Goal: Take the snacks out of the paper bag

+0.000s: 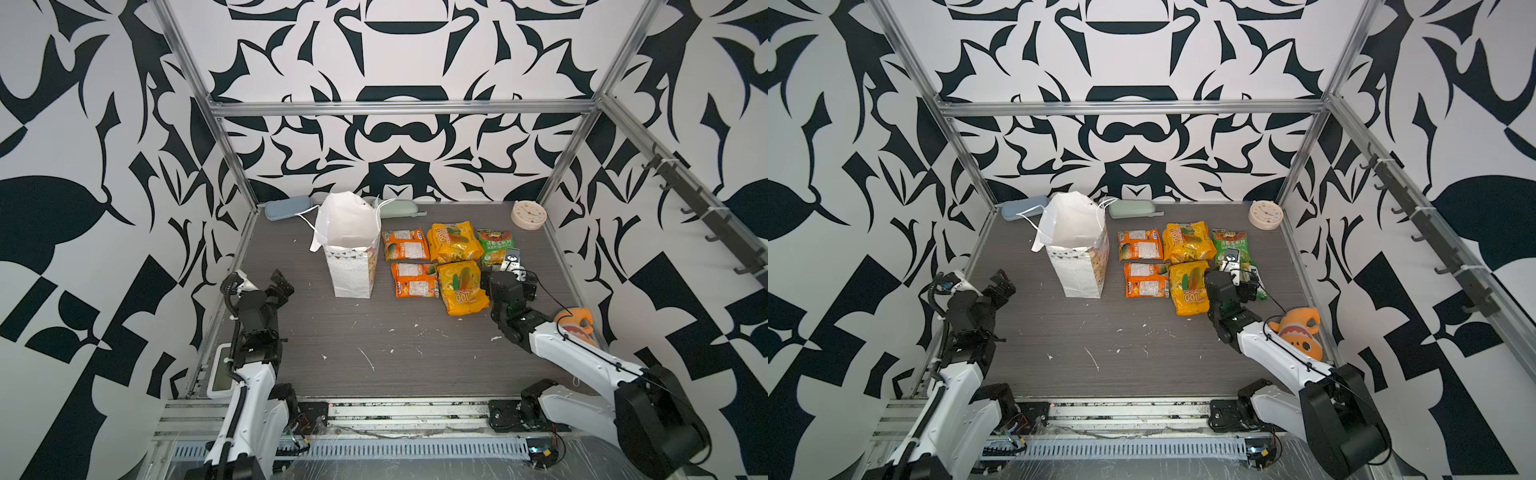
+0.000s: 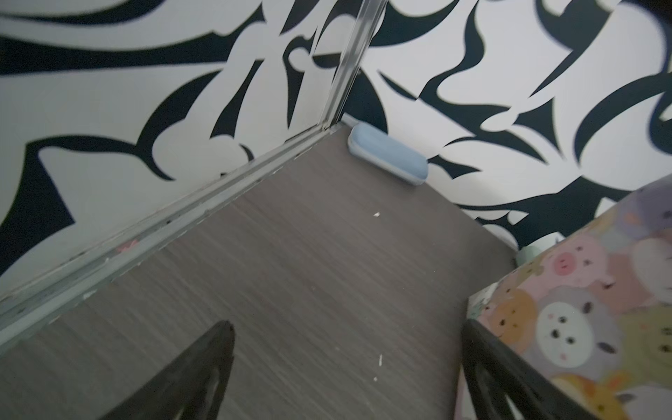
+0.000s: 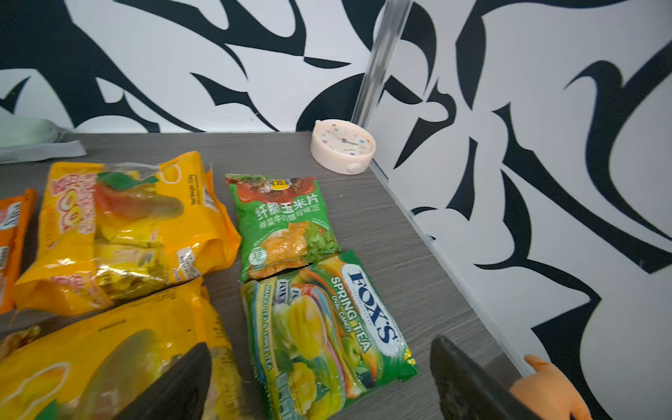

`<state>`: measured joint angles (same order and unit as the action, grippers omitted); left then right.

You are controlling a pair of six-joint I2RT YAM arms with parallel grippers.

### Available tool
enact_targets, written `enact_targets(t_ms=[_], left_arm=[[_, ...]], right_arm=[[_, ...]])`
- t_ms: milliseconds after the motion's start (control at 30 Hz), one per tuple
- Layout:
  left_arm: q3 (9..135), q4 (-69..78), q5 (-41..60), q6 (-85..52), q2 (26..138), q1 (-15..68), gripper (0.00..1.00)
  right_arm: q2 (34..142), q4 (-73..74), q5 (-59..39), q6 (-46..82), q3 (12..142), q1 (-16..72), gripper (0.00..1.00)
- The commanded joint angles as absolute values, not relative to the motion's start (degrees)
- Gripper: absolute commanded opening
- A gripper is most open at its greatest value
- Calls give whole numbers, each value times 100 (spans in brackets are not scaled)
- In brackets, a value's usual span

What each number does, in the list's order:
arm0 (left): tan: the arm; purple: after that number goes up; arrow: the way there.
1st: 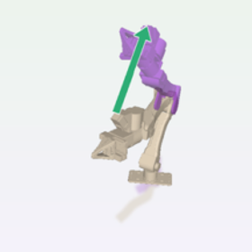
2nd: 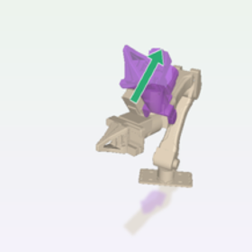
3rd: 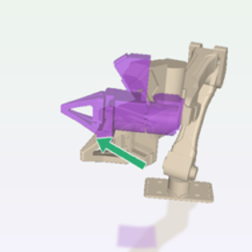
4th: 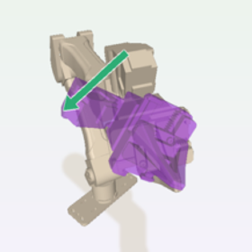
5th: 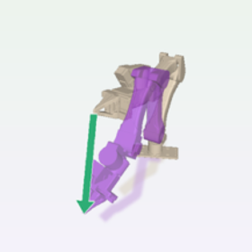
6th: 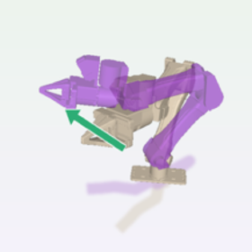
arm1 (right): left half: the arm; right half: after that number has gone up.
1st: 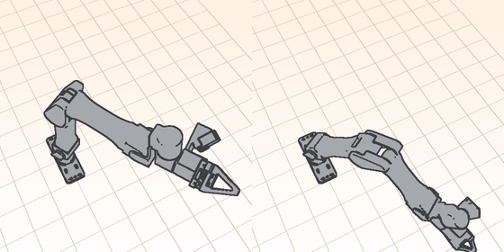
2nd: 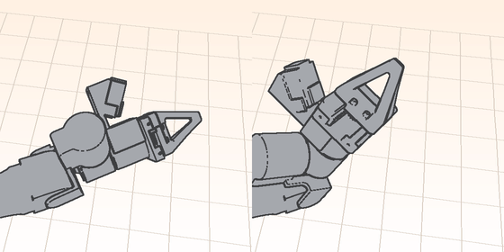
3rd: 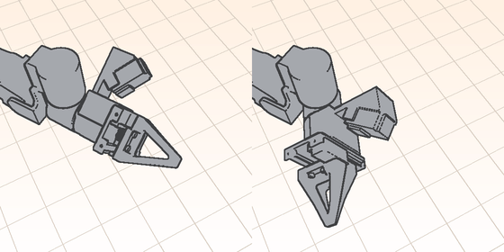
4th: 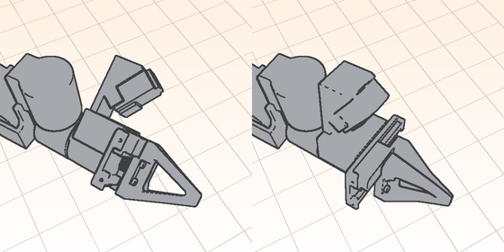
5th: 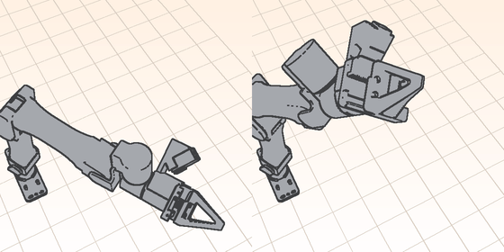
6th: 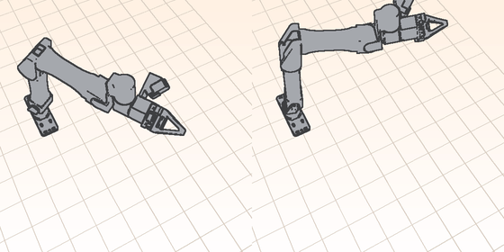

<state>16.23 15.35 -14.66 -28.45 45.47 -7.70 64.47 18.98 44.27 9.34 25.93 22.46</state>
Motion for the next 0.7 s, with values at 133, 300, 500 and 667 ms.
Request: enact_targets(t_ms=[133, 300, 500, 667], left_arm=[[1650, 2606, -1602, -2335, 5599, -726, 99], [1266, 4098, -1770, -1840, 6544, -562, 99], [1456, 4985, -1587, -1056, 7252, -343, 99], [1106, 7203, -1255, -813, 8851, -343, 99]], right_arm=[[6716, 3199, 4317, 384, 2168, 2028, 100], [7188, 3787, 4064, 446, 1989, 1656, 100], [7988, 5271, 3479, 200, 1675, 1195, 100], [8378, 5870, 3060, 173, 1518, 1062, 99]])
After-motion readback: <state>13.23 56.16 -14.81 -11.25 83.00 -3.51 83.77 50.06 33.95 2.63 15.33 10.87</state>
